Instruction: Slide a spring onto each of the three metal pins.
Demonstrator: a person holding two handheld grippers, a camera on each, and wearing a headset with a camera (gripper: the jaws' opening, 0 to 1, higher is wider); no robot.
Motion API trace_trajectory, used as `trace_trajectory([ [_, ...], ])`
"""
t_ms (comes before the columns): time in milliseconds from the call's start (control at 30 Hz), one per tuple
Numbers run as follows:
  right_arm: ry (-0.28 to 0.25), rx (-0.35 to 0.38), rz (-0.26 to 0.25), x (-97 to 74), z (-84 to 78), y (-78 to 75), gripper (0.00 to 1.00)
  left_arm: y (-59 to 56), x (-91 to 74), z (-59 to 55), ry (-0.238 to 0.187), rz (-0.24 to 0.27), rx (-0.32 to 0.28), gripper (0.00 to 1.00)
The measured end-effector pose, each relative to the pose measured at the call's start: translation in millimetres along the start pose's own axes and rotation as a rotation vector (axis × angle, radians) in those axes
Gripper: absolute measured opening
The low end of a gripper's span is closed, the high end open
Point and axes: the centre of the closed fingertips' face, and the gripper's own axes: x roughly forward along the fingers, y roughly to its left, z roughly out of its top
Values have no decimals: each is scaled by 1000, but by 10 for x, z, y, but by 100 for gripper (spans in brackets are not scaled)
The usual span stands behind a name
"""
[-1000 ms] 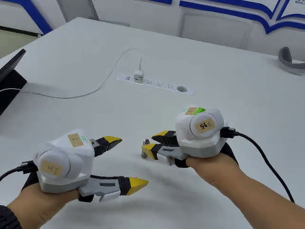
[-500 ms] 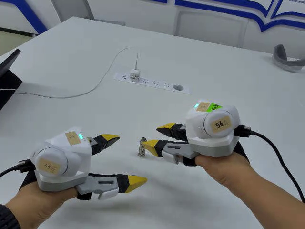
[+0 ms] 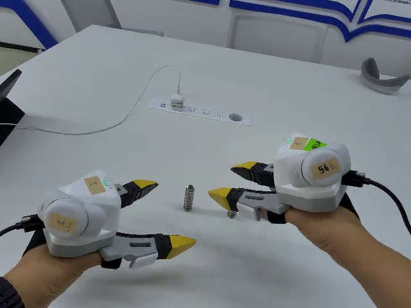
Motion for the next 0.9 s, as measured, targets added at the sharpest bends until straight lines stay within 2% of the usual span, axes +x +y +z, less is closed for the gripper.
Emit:
trace_trajectory([
  [633,-23,10,-70,-359,-146,-301,50,-9,-4,-12,12,-6,-1,77],
  [900,-14,33,-83,-528,-358,-354,57,-3,-9,9,10,-3,4,78],
])
